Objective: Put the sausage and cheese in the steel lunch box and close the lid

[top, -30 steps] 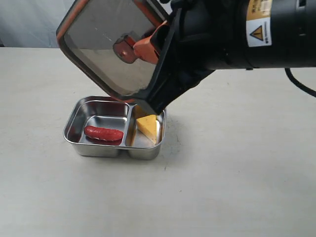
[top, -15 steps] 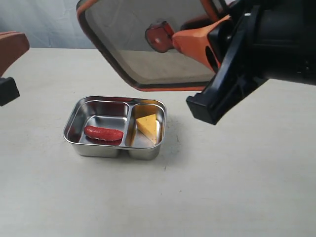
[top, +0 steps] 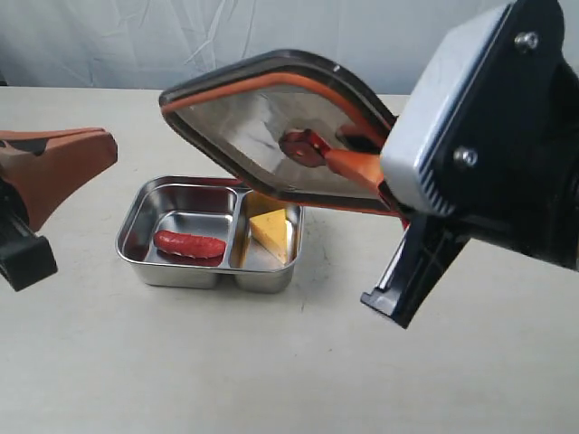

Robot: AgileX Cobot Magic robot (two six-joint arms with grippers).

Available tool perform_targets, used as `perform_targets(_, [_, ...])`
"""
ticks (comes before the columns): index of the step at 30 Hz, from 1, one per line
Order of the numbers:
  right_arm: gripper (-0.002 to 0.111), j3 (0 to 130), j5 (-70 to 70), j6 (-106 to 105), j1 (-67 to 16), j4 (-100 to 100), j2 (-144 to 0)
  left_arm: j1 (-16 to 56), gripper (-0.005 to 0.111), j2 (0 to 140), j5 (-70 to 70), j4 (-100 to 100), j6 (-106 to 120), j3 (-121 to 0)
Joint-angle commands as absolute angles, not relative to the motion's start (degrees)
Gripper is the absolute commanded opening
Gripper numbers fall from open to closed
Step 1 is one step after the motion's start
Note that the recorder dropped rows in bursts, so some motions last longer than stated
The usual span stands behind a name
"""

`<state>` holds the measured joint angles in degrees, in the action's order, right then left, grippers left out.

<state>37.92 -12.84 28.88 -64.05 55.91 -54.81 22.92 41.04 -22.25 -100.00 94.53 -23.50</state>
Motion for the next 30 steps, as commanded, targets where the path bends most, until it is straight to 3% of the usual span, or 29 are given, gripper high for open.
perform_targets(1, [-0.001, 37.4, -20.44, 29.19, -63.97, 64.15, -54.51, 22.96, 0.0, 40.51, -24.03, -99.95, 94.14, -23.01])
perform_targets(16, [-0.001, 37.4, -21.36, 28.95, -63.97, 83.78, -63.06, 22.96, 0.0, 40.39, -25.09, -99.03, 107.59, -23.49])
perform_targets(26, [-0.001, 37.4, -28.26, 30.85, -64.07, 85.36, -65.08, 22.96, 0.0, 40.39, -18.23, -99.78, 108.63, -23.49])
perform_targets(30, [-0.001, 37.32, -20.96, 36.17, -64.07, 85.32, -63.66, 22.96, 0.0, 40.39, -17.83, -99.95, 108.35, -23.49])
